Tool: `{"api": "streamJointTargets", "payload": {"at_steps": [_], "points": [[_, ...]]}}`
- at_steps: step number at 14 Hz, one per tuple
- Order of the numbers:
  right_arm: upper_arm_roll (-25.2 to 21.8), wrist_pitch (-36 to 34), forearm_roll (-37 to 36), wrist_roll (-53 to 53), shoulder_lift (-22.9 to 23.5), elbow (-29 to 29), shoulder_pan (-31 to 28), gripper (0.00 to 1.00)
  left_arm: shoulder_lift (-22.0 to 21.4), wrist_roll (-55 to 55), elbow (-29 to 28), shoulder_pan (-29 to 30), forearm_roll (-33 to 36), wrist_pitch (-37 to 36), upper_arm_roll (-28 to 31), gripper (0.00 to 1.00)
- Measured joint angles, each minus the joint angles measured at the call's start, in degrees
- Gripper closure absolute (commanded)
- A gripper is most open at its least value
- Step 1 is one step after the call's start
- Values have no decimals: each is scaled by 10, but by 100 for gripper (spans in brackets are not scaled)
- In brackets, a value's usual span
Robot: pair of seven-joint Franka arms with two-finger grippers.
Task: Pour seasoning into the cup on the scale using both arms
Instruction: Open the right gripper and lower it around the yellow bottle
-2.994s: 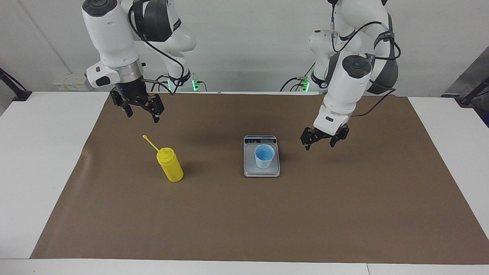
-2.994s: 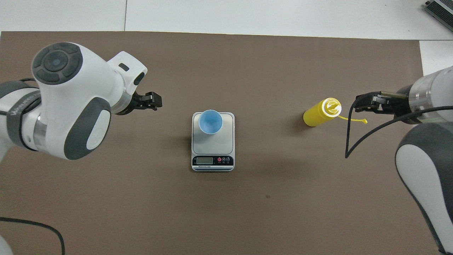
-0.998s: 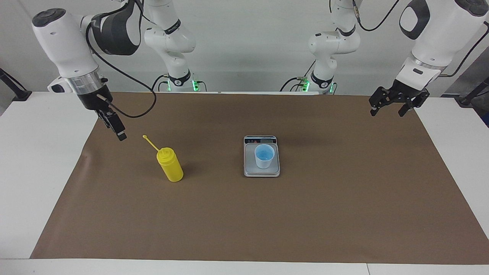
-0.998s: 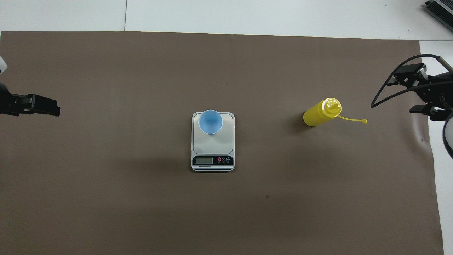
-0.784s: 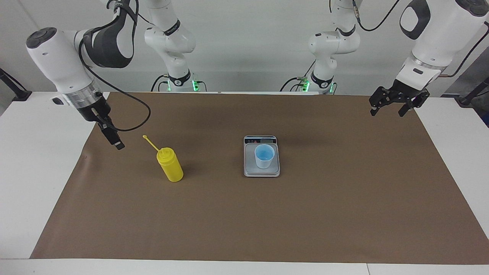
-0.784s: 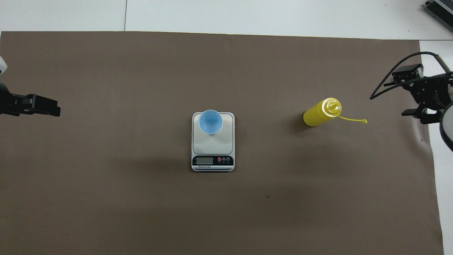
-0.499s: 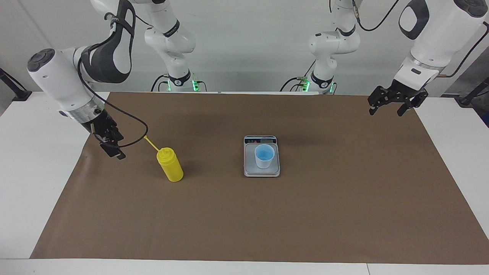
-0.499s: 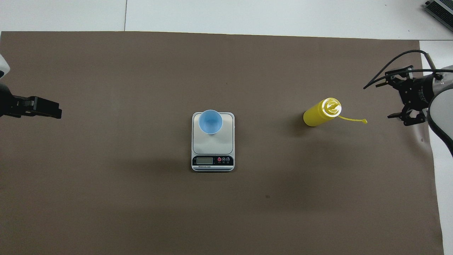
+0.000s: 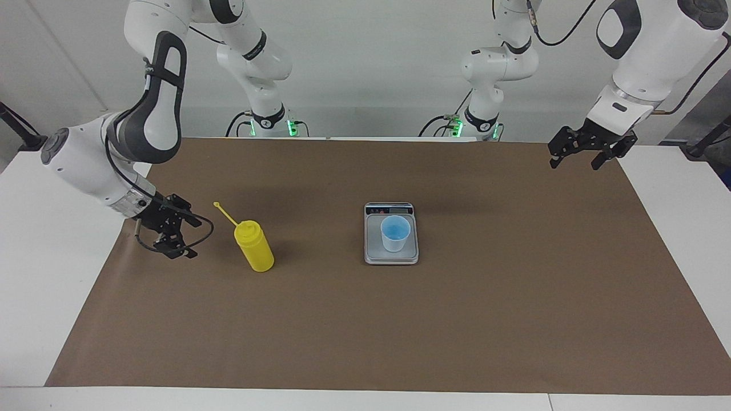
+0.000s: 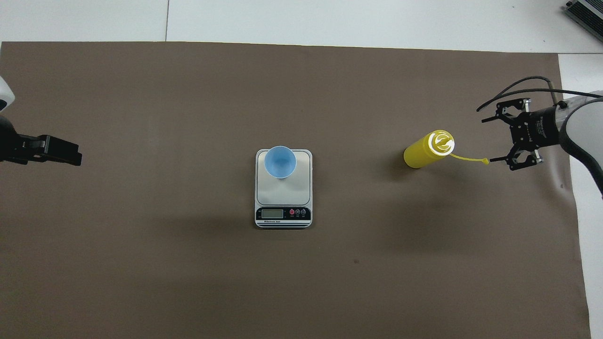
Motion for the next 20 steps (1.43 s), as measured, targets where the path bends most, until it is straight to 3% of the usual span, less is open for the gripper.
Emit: {"api": "streamJointTargets", "payload": {"at_steps": [5, 13, 20], "points": [[2, -9, 57, 2, 15, -25, 3, 0, -4, 0, 1, 0, 1, 0, 0, 0], [8, -16, 88, 2, 0, -77, 23, 0, -5, 0, 0, 0, 1, 0, -3, 0], [9, -15, 127, 4, -7, -84, 49, 0, -5, 0, 0, 0, 1, 0, -2, 0]]}}
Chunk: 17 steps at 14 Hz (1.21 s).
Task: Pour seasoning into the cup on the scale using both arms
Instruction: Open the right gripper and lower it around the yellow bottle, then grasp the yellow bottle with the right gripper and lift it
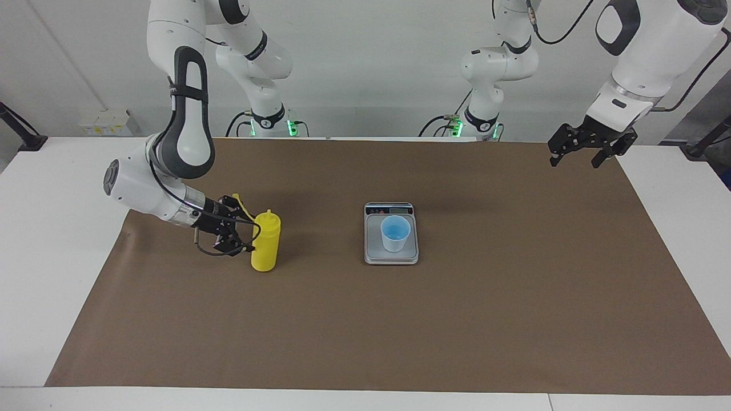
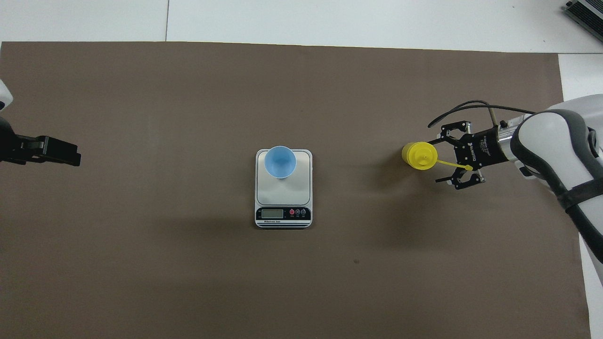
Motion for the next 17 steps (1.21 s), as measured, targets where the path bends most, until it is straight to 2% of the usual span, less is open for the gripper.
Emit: {"api": "streamJointTargets", "payload": {"at_steps": [4, 8, 12, 17], "points": [[0, 3, 0, 0, 0, -1, 0, 0, 0, 0, 0, 0, 0, 0, 0, 0], [0, 49, 0, -30, 0, -4, 0, 0, 0, 0, 0, 0, 0, 0, 0, 0], [0, 53, 1, -38, 0, -7, 2, 0, 0, 0, 0, 0, 0, 0, 0, 0], [1, 74, 1, -39, -1, -19, 33, 0, 0, 0, 0, 0, 0, 0, 0, 0]]}}
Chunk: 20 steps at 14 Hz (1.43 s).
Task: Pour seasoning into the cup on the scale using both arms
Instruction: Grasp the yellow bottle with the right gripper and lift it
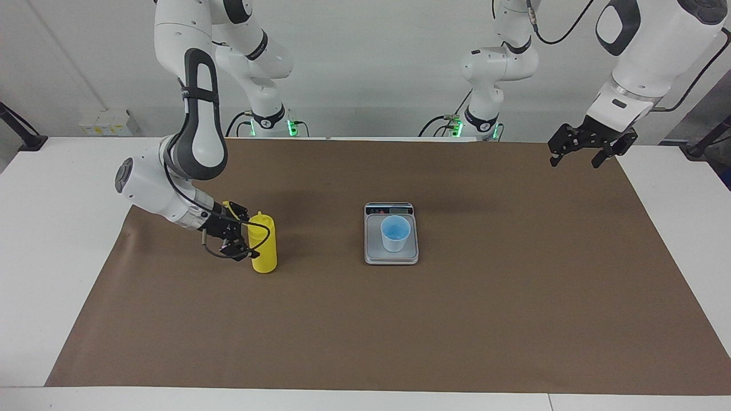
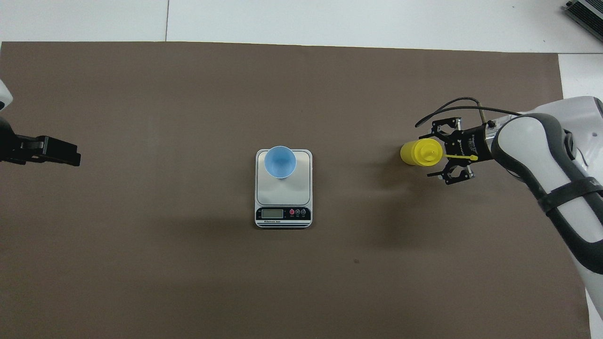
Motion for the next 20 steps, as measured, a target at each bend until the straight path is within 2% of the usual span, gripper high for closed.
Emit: {"api": "streamJointTargets", "payload": {"at_steps": [5, 6, 7, 8, 14, 20], "points": [[0, 6, 0, 0, -1, -9, 3, 0, 0, 0, 0, 0, 0, 0, 0, 0], [0, 6, 0, 0, -1, -9, 3, 6, 0, 0, 0, 0, 0, 0, 0, 0], [0, 6, 0, 0, -2, -10, 3, 96, 0, 0, 0, 0, 0, 0, 0, 0], [0, 6, 0, 0, -3, -12, 3, 100, 0, 0, 0, 0, 0, 0, 0, 0], [-2, 6, 0, 5, -20, -15, -2, 100, 0, 0, 0, 0, 0, 0, 0, 0], [-1, 7, 0, 107, -57, -2, 9, 100, 0, 0, 0, 0, 0, 0, 0, 0]]}}
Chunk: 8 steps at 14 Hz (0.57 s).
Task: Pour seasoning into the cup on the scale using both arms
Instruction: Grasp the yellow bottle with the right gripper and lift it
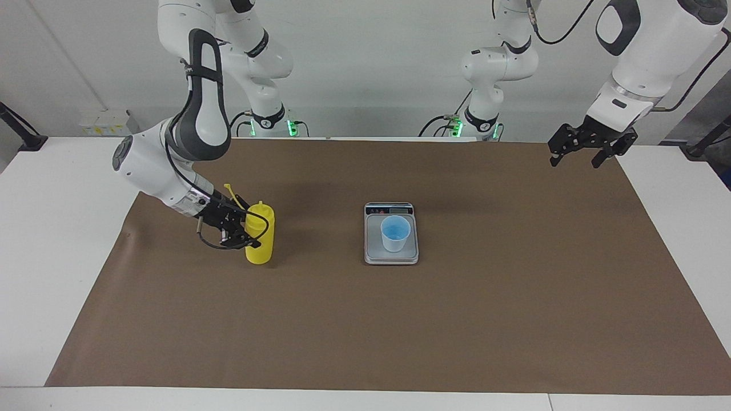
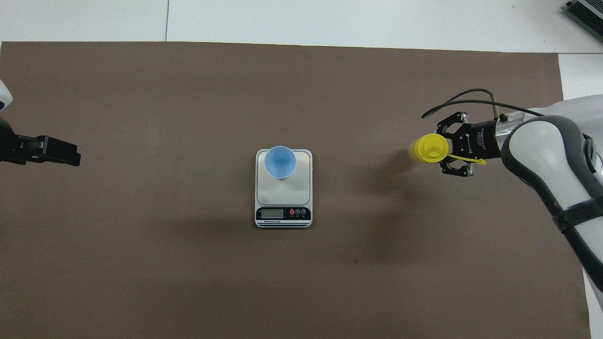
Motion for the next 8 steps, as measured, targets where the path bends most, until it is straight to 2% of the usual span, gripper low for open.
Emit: {"api": "streamJointTargets", "payload": {"at_steps": [8], "points": [[2, 25, -108, 236, -5, 62, 107, 100, 0, 0, 0, 0, 0, 0, 0, 0]]}}
